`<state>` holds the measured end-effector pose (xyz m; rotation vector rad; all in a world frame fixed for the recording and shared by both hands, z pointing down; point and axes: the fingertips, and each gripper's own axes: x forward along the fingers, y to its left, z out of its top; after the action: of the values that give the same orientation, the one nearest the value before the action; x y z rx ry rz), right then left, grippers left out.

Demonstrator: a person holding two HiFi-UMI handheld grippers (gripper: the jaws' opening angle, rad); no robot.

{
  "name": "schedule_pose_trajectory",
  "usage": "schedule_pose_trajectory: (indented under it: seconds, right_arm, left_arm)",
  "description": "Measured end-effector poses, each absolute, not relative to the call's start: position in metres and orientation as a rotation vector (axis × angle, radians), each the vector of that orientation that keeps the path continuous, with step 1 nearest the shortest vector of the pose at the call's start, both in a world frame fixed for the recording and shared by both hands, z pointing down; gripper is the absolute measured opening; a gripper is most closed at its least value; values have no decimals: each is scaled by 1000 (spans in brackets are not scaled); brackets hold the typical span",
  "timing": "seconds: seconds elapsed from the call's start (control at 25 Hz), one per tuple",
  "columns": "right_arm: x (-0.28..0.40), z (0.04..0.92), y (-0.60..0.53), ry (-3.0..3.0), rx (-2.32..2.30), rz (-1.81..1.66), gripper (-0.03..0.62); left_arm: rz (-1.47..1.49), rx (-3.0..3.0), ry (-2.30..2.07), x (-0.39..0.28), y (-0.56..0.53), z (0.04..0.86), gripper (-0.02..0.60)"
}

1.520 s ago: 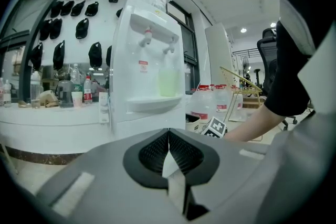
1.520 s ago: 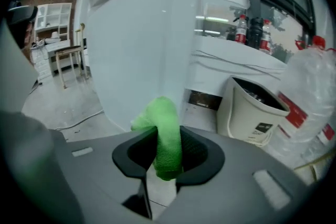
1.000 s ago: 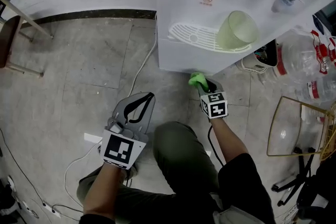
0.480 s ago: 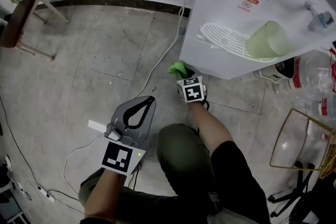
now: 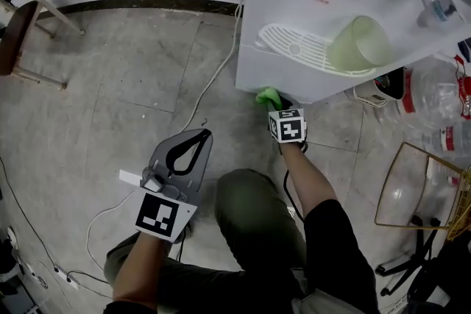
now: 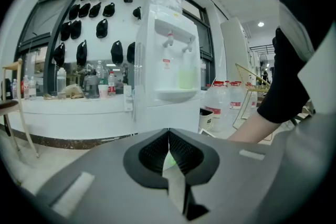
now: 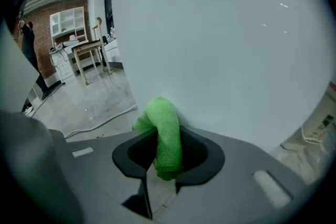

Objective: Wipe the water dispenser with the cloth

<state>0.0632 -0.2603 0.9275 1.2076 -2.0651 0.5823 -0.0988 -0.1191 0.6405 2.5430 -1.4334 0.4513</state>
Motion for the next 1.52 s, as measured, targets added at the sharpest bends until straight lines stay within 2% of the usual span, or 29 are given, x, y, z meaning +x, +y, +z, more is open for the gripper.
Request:
schedule_pose_trajectory:
  seconds: [0.4, 0.6, 0.96, 1.32, 1.52]
  right_arm:
    - [225, 922, -248, -1829, 1512, 667, 110]
    - [251, 905, -237, -1836, 1650, 734, 109]
    - [81, 851, -203, -2265, 1329, 619, 109]
    - [-59, 690, -191, -2626, 1225, 292, 110]
    - [-112, 637, -178, -2639, 1274, 345, 110]
  left_arm:
    - [488, 2630, -1311, -55, -132, 653, 3]
    - [442, 2668, -1279, -49, -131, 639, 3]
    - [422, 2614, -1378, -107, -120, 609, 3]
    - [371, 2700, -1417, -177, -134, 585, 3]
    - [212, 2630, -1390, -207, -150, 592, 3]
